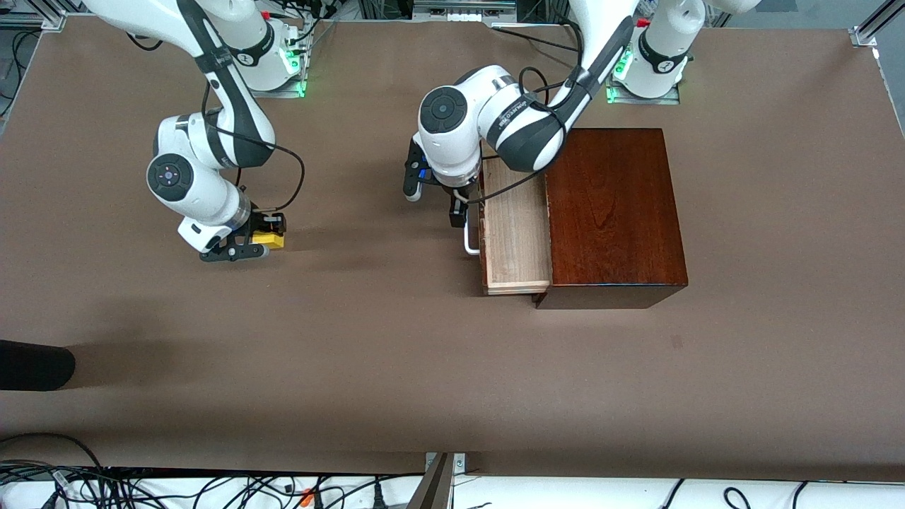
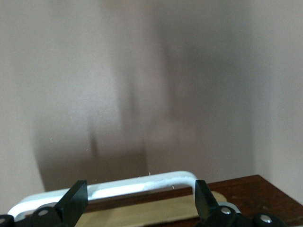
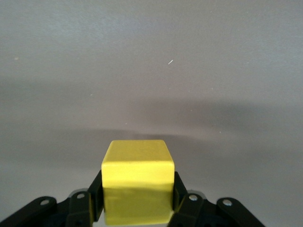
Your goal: Open drawer, take yellow block, close drawer
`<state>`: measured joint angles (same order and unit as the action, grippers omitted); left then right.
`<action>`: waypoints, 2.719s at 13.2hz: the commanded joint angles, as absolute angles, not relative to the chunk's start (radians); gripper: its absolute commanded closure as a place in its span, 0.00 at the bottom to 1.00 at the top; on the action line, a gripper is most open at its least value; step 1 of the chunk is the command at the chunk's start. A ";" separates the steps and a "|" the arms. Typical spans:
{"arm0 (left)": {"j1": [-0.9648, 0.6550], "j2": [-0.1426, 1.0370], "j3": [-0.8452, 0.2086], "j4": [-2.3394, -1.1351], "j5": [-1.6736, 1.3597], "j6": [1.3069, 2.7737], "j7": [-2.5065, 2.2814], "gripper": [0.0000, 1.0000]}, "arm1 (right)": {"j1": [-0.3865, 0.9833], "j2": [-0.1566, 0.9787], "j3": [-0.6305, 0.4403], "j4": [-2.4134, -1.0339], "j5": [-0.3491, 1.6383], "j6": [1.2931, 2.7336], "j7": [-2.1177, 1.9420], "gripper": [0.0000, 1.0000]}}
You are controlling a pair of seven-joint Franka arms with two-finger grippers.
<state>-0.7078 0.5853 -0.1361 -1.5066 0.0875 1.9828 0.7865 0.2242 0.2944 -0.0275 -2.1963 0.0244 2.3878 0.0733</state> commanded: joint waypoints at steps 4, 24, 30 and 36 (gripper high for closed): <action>-0.692 0.520 -0.130 -1.597 0.112 1.993 0.758 0.00 | 0.198 0.383 -0.012 -2.200 0.005 2.491 0.087 0.71; -0.446 0.342 -0.146 -1.852 0.186 1.950 0.775 0.00 | 0.158 -0.012 -0.018 -1.643 0.015 1.585 0.058 0.00; -0.564 0.354 -0.153 -1.579 0.051 1.868 0.182 0.00 | 0.161 0.009 -0.021 -1.580 -0.002 1.534 0.063 0.00; -0.477 0.339 -0.114 -1.254 0.064 1.508 0.069 0.00 | 0.160 0.025 -0.023 -1.569 -0.005 1.529 0.077 0.00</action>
<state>-0.5251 0.3244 -0.1206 -1.3367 0.0626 1.5856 0.0817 0.1704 0.0013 -0.0316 -1.6053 0.0084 1.5471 0.0646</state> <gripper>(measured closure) 0.000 0.000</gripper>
